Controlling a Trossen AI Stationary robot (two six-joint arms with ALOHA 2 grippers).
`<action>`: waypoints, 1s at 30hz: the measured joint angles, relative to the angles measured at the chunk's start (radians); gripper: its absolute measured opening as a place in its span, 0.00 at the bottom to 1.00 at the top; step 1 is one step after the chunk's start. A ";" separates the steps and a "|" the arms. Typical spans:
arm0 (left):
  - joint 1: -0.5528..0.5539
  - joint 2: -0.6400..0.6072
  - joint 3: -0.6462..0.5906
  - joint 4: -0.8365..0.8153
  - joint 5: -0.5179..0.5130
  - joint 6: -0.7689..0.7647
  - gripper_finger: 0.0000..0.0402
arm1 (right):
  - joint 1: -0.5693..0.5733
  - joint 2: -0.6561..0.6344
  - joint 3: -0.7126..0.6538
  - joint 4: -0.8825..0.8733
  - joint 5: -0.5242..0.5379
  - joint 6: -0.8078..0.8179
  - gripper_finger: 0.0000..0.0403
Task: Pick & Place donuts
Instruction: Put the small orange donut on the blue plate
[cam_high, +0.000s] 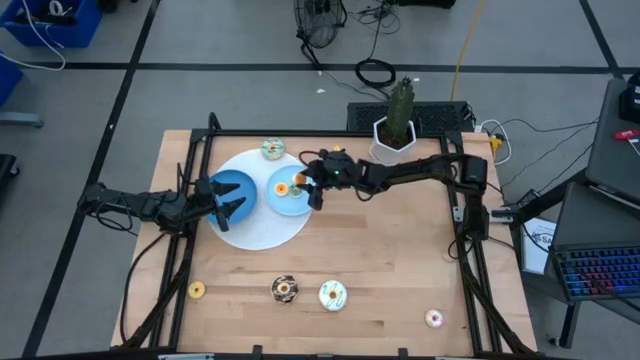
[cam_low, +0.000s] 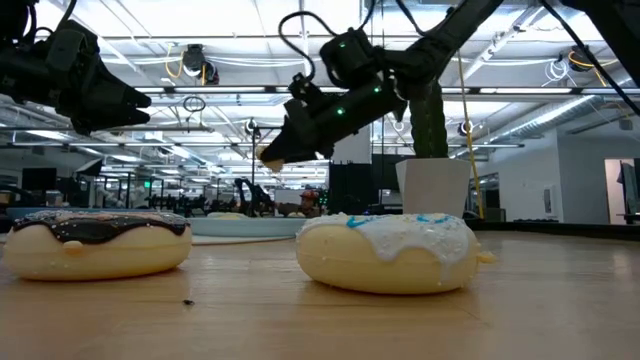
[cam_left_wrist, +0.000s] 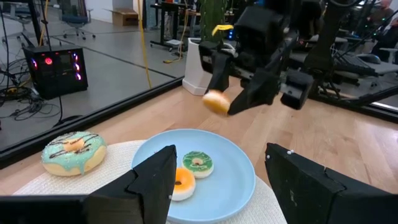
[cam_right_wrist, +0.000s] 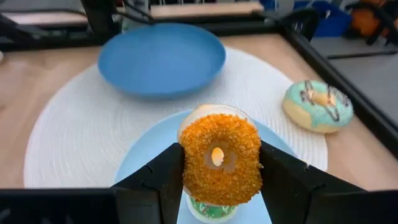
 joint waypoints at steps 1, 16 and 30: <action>0.000 0.000 0.000 0.000 0.000 0.000 0.61 | 0.000 0.005 0.011 -0.022 0.000 0.000 0.42; 0.000 0.000 0.000 0.000 0.000 0.000 0.61 | 0.004 0.025 0.008 -0.139 -0.004 0.029 0.42; 0.000 0.000 0.000 0.000 0.001 0.000 0.61 | 0.004 0.118 0.014 -0.118 -0.050 0.083 0.42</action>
